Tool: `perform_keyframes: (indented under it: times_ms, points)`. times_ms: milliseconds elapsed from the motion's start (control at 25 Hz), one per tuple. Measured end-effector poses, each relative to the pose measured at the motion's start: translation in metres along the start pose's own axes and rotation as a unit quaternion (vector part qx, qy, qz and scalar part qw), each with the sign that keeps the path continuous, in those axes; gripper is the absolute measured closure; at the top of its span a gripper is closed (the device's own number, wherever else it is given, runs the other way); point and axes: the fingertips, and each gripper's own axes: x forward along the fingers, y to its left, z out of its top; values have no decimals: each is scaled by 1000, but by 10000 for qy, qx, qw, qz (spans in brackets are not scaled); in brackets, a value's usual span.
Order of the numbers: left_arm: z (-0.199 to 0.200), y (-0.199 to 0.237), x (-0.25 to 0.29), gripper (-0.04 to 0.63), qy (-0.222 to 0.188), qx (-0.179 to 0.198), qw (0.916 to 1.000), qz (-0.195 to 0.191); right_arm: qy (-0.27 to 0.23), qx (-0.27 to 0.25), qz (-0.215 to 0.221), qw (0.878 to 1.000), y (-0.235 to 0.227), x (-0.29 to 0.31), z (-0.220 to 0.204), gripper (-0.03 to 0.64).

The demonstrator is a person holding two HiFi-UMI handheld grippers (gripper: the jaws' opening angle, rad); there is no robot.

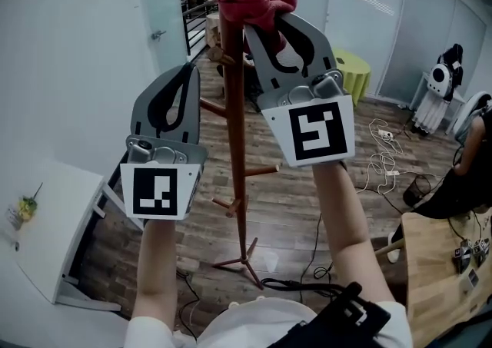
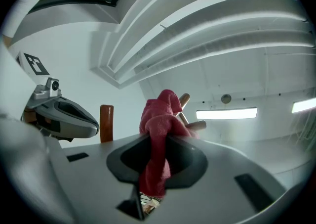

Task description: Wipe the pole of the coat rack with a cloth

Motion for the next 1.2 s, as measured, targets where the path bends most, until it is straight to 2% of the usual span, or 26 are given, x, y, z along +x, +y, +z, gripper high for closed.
perform_keyframes:
  times_ms: [240, 520, 1200]
  points:
    - [-3, -4, 2, 583, 53, 59, 9999, -133, 167, -165, 99, 9997, 3, -2, -2, 534]
    - [-10, -4, 2, 583, 60, -60, 9998, -157, 215, -82, 100, 9997, 7, -5, -7, 534]
    - [-25, -8, -7, 583, 155, -77, 9997, -173, 268, 40, 134, 9995, 19, -14, -16, 534]
